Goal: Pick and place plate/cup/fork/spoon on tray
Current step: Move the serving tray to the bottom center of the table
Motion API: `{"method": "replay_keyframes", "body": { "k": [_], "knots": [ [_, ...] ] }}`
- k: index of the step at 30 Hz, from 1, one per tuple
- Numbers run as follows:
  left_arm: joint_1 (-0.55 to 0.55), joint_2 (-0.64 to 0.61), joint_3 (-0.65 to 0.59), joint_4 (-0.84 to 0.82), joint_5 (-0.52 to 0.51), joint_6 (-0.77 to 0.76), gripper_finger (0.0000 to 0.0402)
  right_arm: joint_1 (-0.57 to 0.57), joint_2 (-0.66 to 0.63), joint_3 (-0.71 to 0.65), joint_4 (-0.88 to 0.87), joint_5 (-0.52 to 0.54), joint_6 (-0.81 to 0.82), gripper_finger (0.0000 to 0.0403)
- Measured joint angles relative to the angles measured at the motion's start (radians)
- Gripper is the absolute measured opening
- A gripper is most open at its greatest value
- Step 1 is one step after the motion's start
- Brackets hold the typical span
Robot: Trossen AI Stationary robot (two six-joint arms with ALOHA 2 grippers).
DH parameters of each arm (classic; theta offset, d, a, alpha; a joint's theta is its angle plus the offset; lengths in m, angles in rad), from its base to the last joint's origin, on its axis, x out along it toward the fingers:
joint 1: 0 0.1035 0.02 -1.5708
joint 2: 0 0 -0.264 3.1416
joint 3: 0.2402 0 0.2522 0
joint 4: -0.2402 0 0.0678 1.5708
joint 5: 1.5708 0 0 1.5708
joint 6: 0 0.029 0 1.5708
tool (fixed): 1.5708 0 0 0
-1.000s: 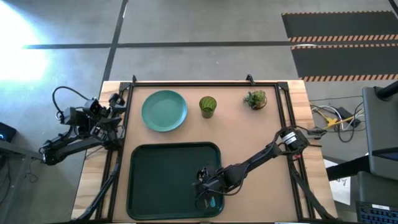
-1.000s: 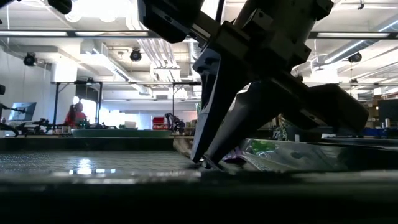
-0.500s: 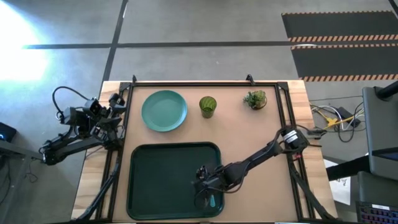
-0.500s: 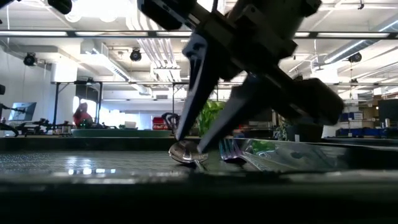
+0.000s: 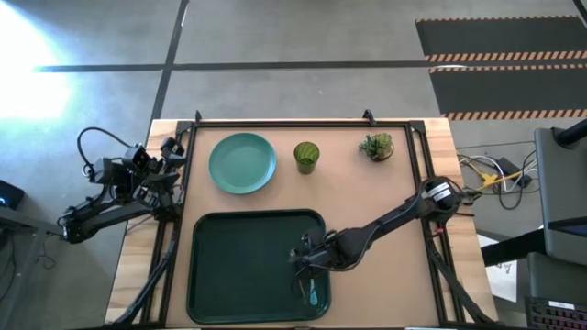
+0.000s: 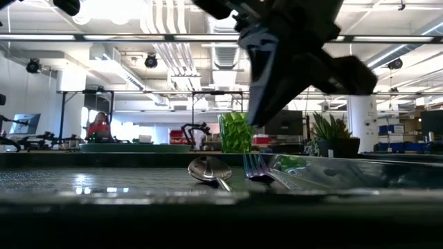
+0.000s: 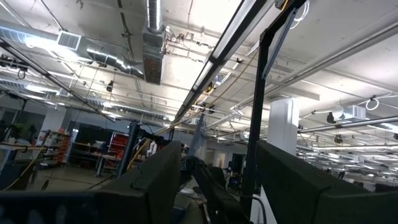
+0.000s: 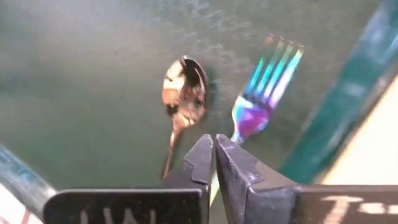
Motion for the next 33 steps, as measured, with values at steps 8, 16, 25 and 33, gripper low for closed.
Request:
{"method": "replay_keyframes", "body": {
  "k": [8, 16, 25, 33],
  "knots": [
    [0.000, 0.000, 0.000, 0.000, 0.000, 0.000, 0.0191, 0.000, 0.002, 0.000, -0.076, -0.058, -0.006, 0.0008],
    [0.000, 0.000, 0.000, 0.001, 0.000, 0.000, 0.0191, 0.001, 0.035, 0.000, -0.108, -0.089, -0.007, 0.0008],
    [0.000, 0.000, 0.000, 0.006, 0.000, -0.001, 0.0191, 0.001, 0.035, -0.023, -0.206, -0.087, -0.006, 0.0008],
    [0.000, 0.000, 0.000, 0.008, 0.000, -0.001, 0.0191, 0.001, 0.035, -0.058, -0.249, -0.089, 0.002, 0.0008]
  ]
}}
